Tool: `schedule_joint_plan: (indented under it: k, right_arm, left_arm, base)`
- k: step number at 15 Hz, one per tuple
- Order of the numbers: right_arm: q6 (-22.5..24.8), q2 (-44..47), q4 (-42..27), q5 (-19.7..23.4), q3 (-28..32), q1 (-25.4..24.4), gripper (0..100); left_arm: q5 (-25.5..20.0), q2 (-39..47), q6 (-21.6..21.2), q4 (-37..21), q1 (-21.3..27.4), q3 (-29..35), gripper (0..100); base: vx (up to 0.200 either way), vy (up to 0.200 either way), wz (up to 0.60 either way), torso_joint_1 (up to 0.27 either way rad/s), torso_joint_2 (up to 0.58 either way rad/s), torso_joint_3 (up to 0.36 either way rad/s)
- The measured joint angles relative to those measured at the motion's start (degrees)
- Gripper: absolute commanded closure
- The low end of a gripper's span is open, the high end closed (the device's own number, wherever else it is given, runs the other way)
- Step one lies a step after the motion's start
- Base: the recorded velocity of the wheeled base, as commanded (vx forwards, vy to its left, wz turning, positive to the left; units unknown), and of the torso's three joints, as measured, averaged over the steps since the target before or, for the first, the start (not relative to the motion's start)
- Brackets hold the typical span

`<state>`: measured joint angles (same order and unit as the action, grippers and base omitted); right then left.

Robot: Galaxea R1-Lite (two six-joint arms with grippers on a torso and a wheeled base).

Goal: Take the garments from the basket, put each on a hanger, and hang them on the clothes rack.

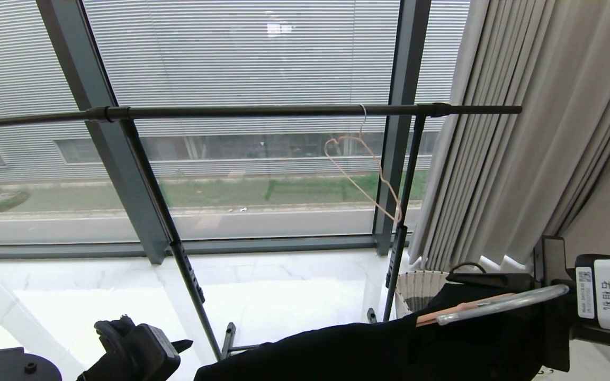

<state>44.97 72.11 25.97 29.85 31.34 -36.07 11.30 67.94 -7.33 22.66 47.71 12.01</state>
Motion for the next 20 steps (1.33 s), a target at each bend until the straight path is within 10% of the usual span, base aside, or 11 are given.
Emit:
schedule_joint_plan:
  k: [11,12,20]
  right_arm:
    - [-4.7,-1.8,0.1,-1.4,-1.9,5.3,100]
    - [-4.7,-1.9,0.1,-1.5,-1.9,5.3,100]
    - [-12.6,-1.4,-3.6,-14.1,-2.2,5.3,100]
  left_arm:
    - [4.7,1.0,-5.9,-0.1,-12.8,-0.8,100]
    - [4.7,1.0,-5.8,-0.1,-12.2,-0.7,0]
    - [5.0,-3.0,-4.5,-0.3,-16.2,3.9,0]
  base:
    - [0.0,0.0,0.0,0.0,0.0,0.0]
    - [0.0,0.0,0.0,0.0,0.0,0.0]
    - [0.0,0.0,0.0,0.0,0.0,0.0]
